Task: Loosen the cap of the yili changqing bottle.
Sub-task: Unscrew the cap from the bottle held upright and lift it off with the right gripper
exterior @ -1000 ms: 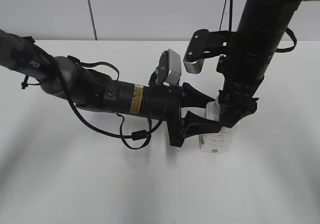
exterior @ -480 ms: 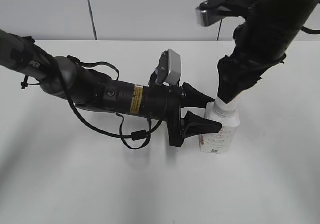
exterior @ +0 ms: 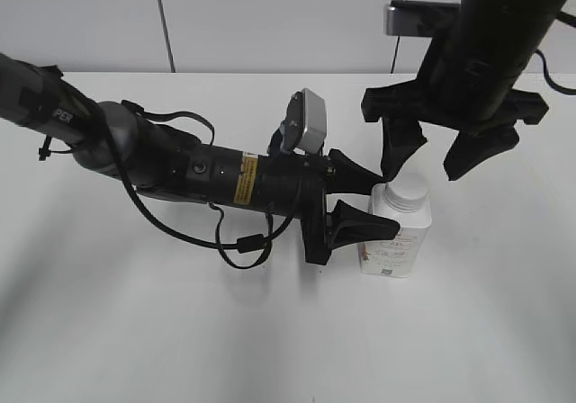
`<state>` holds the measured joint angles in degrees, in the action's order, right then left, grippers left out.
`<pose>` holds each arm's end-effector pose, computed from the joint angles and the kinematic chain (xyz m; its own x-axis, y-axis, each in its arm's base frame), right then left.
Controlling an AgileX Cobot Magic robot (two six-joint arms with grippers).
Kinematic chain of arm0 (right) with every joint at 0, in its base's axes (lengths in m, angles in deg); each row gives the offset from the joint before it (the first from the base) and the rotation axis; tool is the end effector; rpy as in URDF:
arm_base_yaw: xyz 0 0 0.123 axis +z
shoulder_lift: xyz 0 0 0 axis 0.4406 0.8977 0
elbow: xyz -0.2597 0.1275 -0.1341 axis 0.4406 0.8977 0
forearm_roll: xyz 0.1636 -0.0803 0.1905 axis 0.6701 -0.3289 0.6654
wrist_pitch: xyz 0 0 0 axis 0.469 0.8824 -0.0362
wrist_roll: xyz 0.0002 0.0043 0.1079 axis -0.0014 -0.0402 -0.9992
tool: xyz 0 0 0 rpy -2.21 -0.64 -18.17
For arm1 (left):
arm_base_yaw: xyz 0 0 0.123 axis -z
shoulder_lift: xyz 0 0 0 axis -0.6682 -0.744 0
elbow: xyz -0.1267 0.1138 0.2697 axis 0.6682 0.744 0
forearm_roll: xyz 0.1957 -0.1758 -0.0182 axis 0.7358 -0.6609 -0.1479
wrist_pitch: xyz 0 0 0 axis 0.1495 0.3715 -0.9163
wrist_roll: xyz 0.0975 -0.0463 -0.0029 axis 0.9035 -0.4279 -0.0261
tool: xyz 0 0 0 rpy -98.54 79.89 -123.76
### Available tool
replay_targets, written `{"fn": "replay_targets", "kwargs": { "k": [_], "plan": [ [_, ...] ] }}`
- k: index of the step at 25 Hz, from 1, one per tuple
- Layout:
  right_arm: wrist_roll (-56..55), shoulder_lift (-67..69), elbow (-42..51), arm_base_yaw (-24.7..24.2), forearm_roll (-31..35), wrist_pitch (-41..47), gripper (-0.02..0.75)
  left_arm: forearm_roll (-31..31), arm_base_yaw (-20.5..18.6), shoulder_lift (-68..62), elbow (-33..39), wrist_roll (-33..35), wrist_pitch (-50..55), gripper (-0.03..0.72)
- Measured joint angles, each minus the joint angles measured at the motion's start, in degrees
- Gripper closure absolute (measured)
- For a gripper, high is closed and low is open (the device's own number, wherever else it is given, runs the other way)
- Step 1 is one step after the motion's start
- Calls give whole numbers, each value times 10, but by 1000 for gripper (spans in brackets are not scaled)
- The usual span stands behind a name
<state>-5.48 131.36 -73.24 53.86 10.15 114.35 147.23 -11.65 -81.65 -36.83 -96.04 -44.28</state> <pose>0.3170 0.1808 0.2686 -0.9810 -0.1615 -0.1070 -0.1771 0.9716 0.1567 0.3501 -0.3131 0.1024 -0.0099 0.2777 -0.9606 0.9964 -0.0786 -0.0330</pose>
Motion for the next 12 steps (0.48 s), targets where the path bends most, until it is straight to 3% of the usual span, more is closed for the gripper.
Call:
{"fn": "replay_targets", "kwargs": {
  "k": [12],
  "plan": [
    [-44, 48, 0, 0, -1, -41, 183, 0, 0, 0, 0, 0, -1, 255]
  ]
}}
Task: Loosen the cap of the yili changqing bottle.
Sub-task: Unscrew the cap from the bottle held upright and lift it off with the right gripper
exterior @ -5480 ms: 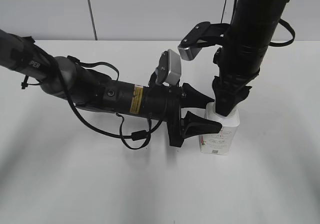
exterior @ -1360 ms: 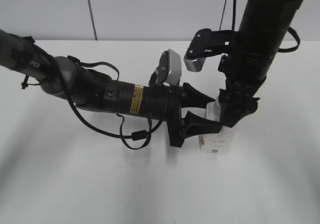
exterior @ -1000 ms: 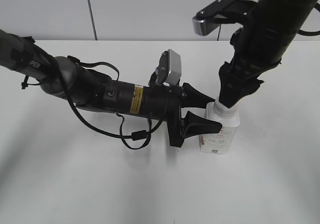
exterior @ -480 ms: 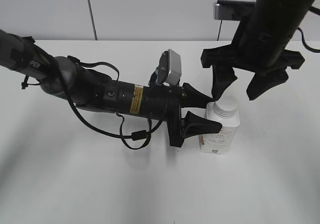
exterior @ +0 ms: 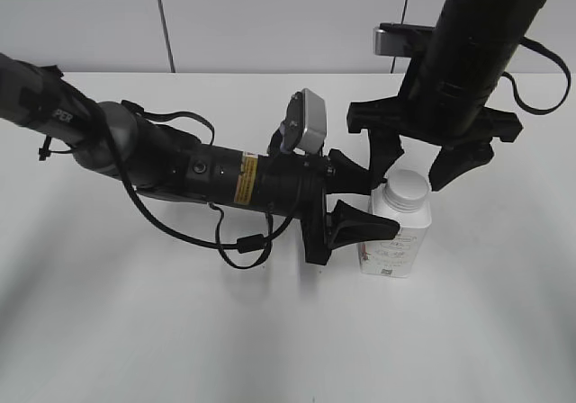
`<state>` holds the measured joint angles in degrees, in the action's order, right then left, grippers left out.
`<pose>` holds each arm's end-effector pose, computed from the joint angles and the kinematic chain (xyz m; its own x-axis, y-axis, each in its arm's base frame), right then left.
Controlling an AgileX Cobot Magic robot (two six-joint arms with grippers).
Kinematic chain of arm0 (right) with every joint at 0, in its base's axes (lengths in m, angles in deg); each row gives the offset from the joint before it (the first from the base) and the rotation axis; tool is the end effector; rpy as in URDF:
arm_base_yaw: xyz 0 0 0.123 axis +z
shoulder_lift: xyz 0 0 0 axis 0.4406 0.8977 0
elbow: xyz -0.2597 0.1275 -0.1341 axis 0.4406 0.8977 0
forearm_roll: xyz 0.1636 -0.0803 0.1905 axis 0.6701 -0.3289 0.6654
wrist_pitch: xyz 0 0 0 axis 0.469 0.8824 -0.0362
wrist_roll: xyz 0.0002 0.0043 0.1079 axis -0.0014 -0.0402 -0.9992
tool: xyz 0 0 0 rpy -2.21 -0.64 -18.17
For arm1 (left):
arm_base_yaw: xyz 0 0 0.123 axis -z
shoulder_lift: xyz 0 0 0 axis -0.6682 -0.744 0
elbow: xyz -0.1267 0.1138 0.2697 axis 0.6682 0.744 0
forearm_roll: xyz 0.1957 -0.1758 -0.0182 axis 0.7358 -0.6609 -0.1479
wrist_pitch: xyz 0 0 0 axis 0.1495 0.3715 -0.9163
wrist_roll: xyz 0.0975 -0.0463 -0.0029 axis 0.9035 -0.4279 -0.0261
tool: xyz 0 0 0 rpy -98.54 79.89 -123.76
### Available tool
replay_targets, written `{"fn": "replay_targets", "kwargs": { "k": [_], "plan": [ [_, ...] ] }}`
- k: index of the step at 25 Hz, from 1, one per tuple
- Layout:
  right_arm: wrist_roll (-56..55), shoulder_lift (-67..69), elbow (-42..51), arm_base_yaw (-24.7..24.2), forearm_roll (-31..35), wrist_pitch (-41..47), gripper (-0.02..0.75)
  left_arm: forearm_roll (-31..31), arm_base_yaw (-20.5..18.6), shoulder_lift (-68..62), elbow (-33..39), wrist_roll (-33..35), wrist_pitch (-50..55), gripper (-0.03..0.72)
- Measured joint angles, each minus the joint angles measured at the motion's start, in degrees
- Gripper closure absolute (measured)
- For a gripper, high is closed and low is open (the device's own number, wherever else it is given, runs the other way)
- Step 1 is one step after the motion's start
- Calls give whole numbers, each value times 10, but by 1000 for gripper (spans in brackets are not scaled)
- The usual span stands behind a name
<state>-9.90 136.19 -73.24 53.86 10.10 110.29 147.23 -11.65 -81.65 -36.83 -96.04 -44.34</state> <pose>0.3337 0.1889 0.2381 -0.9934 -0.0788 -0.0832 -0.0911 0.9836 0.1559 0.3500 -0.3131 0.1025 -0.0099 0.2770 -0.9608 0.9963 -0.0793 -0.0332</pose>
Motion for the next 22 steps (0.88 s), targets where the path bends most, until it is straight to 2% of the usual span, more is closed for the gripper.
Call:
{"fn": "replay_targets", "kwargs": {
  "k": [9, 13, 16, 22],
  "plan": [
    [-11, 18, 0, 0, -22, -2, 198, 0, 0, 0, 0, 0, 0, 255],
    [-12, 18, 0, 0, -21, -2, 257, 0, 0, 0, 0, 0, 0, 255],
    [-12, 18, 0, 0, -19, -2, 344, 0, 0, 0, 0, 0, 0, 255],
    [-13, 18, 0, 0, -19, -4, 344, -1, 0, 0, 0, 0, 0, 255]
  ]
}}
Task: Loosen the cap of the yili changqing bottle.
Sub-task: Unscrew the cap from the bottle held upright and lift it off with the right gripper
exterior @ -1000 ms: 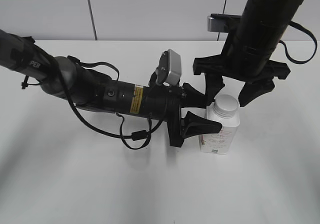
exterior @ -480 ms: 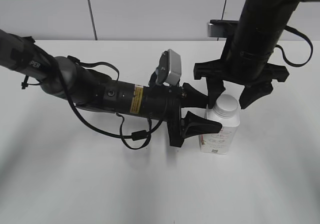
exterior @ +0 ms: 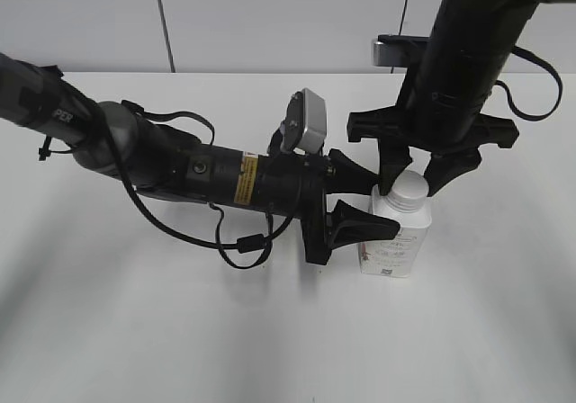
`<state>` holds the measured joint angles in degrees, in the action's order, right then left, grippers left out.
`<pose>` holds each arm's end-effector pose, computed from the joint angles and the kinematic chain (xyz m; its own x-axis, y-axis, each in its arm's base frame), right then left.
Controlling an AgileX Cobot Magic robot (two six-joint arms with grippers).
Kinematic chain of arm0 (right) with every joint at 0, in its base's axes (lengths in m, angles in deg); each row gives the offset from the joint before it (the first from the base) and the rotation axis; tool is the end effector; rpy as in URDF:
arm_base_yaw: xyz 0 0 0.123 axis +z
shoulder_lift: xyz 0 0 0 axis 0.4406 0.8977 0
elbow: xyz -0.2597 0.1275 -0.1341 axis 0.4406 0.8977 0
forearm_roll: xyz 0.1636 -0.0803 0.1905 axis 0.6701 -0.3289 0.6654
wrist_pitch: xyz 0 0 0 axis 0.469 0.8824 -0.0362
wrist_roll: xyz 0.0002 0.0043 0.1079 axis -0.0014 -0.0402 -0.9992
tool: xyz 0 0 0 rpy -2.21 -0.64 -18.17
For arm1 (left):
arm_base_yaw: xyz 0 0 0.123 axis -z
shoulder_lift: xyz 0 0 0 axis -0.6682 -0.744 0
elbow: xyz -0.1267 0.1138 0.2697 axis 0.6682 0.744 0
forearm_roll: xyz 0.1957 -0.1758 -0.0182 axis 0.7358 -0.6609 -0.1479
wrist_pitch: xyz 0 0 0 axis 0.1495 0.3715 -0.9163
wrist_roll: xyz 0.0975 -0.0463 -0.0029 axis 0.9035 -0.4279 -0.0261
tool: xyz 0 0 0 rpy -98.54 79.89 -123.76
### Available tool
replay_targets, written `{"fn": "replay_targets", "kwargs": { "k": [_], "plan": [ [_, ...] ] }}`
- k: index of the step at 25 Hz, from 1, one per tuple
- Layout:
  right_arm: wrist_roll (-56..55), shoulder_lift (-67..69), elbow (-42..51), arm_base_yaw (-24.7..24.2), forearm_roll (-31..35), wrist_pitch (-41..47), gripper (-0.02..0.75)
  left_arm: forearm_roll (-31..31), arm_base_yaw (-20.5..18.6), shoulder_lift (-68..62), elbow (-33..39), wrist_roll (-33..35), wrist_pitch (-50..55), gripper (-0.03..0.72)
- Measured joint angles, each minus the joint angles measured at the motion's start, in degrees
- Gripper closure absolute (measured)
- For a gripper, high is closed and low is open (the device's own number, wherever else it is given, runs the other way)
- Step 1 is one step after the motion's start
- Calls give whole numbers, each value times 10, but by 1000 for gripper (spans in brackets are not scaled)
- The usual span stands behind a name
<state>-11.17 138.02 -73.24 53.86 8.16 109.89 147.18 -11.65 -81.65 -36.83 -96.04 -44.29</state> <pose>0.3388 0.1880 0.2255 -0.9950 -0.0719 -0.0698 -0.0799 0.9897 0.1191 0.3502 -0.3131 0.1025 -0.0103 0.2772 -0.9608 0.9964 -0.0781 -0.0332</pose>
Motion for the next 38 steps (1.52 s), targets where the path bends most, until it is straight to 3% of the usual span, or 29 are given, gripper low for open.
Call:
{"fn": "replay_targets", "kwargs": {
  "k": [5, 8, 18, 20, 38],
  "plan": [
    [3, 0, 0, 0, 0, -2, 344, 0, 0, 0, 0, 0, 0, 255],
    [63, 0, 0, 0, -3, -4, 344, -1, 0, 0, 0, -1, 1, 255],
    [589, 0, 0, 1, -9, -7, 344, -3, 0, 0, 0, -2, 2, 255],
    [652, 0, 0, 2, -9, -12, 344, -5, 0, 0, 0, -2, 4, 255],
    [694, -15, 0, 2, -7, 2, 345, -8, -1, 0, 0, -1, 5, 256]
  ]
}}
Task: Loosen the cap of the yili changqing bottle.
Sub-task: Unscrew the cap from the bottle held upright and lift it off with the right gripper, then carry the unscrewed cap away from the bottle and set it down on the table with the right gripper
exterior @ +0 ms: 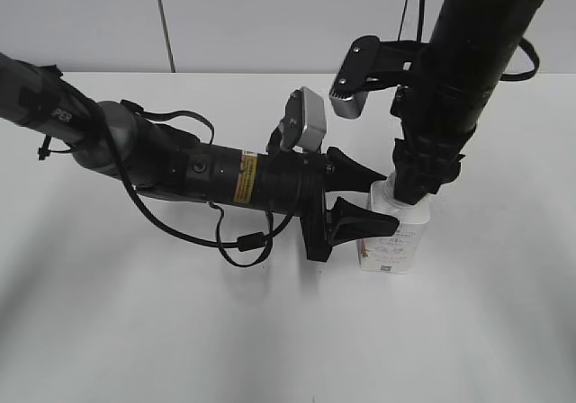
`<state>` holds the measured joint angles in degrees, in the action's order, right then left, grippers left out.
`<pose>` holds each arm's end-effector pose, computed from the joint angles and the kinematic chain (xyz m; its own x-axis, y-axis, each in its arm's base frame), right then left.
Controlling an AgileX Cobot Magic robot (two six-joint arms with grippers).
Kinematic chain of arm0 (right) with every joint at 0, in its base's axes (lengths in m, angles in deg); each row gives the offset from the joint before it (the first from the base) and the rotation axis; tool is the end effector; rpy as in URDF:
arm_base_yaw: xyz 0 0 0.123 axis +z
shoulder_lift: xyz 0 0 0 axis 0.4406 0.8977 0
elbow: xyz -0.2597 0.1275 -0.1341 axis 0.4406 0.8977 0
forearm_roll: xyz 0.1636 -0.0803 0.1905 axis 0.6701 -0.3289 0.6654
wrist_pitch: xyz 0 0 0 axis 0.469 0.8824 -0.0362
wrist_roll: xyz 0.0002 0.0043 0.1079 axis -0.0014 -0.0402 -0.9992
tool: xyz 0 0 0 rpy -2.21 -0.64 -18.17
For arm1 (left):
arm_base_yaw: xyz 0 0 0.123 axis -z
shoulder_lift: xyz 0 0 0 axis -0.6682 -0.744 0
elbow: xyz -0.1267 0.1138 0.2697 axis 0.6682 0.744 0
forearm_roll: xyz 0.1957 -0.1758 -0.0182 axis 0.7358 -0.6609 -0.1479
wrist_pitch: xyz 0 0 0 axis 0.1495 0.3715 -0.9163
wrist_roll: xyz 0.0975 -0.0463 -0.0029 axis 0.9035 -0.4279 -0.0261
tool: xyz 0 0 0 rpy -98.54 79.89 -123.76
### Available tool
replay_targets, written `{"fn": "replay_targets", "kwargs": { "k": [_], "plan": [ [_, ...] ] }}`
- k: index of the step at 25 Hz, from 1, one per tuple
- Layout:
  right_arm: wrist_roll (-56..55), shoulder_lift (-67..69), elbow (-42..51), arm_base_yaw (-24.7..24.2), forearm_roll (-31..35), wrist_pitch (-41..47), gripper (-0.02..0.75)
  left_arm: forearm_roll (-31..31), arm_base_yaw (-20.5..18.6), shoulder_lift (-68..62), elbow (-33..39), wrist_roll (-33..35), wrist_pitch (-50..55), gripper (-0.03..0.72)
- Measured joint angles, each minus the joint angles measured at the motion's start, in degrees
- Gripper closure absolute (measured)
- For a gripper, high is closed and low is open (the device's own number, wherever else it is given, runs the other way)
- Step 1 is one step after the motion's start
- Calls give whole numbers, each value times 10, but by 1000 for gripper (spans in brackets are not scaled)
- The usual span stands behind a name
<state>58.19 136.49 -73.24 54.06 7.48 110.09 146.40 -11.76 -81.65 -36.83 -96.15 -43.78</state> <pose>0.3357 0.1867 0.2357 -0.2644 -0.9536 -0.1442 -0.9607 0.2736 -0.0477 0.3524 -0.3125 0.1025 -0.0192 0.2769 -0.9607 0.9975 -0.0595 -0.0371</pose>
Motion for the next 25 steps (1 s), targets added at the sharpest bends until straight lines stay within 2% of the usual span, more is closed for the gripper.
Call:
{"fn": "replay_targets", "kwargs": {
  "k": [9, 12, 16, 19, 25],
  "plan": [
    [-22, -59, 0, 0, -3, 11, 345, 2, 0, 0, 0, 0, -2, 256],
    [-164, -68, 0, 0, -3, 7, 345, 2, 0, 0, 0, 0, -2, 256],
    [-332, -68, 0, -11, -36, 2, 345, 2, 0, 0, 0, 0, -2, 256],
    [-397, -68, 0, -44, -43, 6, 345, 3, 0, 0, 0, 0, -2, 256],
    [-426, -68, 11, -137, -39, -8, 345, -4, 0, 0, 0, 0, -1, 256]
  ]
}}
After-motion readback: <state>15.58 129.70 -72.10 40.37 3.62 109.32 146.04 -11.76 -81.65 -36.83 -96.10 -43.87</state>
